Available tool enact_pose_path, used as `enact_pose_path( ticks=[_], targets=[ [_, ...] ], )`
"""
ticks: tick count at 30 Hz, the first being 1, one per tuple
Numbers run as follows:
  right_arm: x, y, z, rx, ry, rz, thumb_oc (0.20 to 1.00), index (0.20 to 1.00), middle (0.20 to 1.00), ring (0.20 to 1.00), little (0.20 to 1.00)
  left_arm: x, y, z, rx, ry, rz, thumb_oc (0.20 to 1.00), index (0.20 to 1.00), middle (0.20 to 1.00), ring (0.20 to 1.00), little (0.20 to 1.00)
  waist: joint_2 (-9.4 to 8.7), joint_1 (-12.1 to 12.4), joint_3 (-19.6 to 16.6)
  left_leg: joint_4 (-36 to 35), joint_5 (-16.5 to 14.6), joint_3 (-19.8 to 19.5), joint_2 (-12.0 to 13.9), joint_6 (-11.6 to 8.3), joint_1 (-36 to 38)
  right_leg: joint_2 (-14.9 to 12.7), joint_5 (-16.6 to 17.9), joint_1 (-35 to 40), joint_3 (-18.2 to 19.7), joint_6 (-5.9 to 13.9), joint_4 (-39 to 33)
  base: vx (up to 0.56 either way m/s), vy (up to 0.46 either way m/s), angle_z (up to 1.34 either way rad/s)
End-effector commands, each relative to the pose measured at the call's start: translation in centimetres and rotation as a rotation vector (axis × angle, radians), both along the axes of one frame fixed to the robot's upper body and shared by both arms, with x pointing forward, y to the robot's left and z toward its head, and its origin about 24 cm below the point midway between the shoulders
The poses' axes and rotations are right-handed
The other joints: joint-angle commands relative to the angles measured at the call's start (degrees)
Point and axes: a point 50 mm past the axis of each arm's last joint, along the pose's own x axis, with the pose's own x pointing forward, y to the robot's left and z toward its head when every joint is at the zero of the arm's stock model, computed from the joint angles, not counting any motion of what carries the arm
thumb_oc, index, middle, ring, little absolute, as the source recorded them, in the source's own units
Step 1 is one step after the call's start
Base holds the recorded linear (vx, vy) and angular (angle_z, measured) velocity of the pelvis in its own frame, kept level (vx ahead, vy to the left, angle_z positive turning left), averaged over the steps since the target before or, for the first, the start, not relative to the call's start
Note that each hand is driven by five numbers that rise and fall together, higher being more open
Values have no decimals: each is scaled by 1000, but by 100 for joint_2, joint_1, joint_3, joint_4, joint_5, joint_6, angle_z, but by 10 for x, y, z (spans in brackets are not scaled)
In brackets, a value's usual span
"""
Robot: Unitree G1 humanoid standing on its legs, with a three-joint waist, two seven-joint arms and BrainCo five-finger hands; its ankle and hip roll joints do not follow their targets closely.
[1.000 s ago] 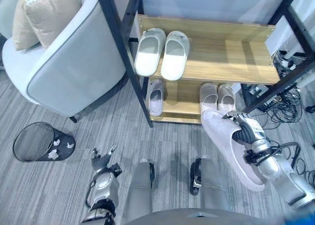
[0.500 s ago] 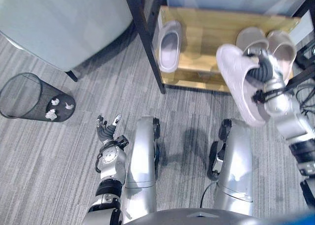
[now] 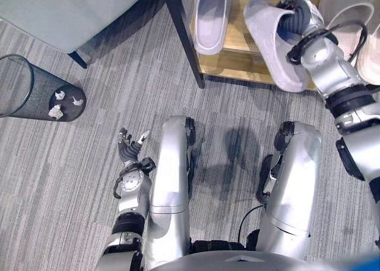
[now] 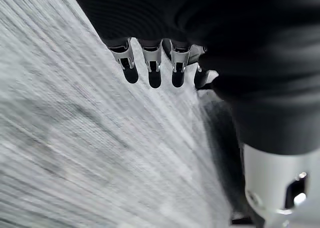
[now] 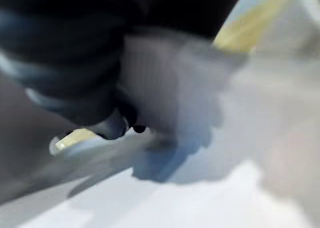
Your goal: Arrange the slippers neatly on the shoe rack.
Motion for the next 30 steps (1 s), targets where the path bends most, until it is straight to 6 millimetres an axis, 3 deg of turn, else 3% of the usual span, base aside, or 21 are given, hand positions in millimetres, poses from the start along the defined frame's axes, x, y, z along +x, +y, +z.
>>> enact_pose_path(
  ticks=[1, 6, 13, 19, 26, 27, 30],
  targets=[
    [-12, 9, 47, 58, -198, 41, 200, 200, 200, 200, 200, 1, 7, 16, 110, -67, -40, 1000, 1000, 1000, 1000, 1000, -16, 172, -135, 388, -285, -497, 170, 225, -288, 28, 456, 679, 662, -347, -188, 0, 0, 0],
    [-5, -4, 53, 55, -143, -74, 200, 200, 200, 200, 200, -22, 16, 0, 100, 7, -7, 1000, 1000, 1000, 1000, 1000, 35, 214, -128, 334, -285, -425, 170, 303, -288, -9, 530, 679, 711, -323, -319, -10, 28, -3],
    [-7, -22, 56, 40, -146, -132, 200, 200, 200, 200, 200, -25, 18, -1, 125, 20, -48, 1000, 1000, 1000, 1000, 1000, 105, 289, -128, 259, -285, -349, 159, 348, -288, -122, 554, 679, 748, -322, -399, 13, 14, 2],
    [-13, -25, 76, 7, -178, -164, 200, 200, 200, 200, 200, -38, 23, -6, 118, 40, -60, 1000, 1000, 1000, 1000, 1000, 81, 394, -128, 171, -285, -301, 124, 401, -288, -263, 588, 679, 778, -299, -495, 30, 37, 6],
    [-22, -31, 101, 119, -245, -208, 200, 200, 200, 200, 200, -57, 20, -15, 115, 76, -127, 1000, 1000, 1000, 1000, 1000, 136, 470, -128, -7, -285, -99, 83, 630, -288, -424, 697, 679, 893, -209, -649, 18, 48, 10],
    [-24, -34, 104, 180, -250, -205, 1000, 1000, 1000, 1000, 1000, -62, 19, -18, 90, 77, -117, 1000, 1000, 1000, 1000, 1000, 199, 481, -128, -43, -285, -66, 68, 652, -288, -445, 680, 679, 922, -203, -647, -20, 48, 8],
    [-25, -42, 102, 242, -226, -204, 1000, 1000, 1000, 1000, 1000, -69, 26, -21, 86, 98, -119, 1000, 1000, 1000, 1000, 1000, 229, 472, -128, -91, -285, -17, 71, 660, -288, -441, 716, 679, 1013, -206, -588, -14, 24, 9]
  ],
)
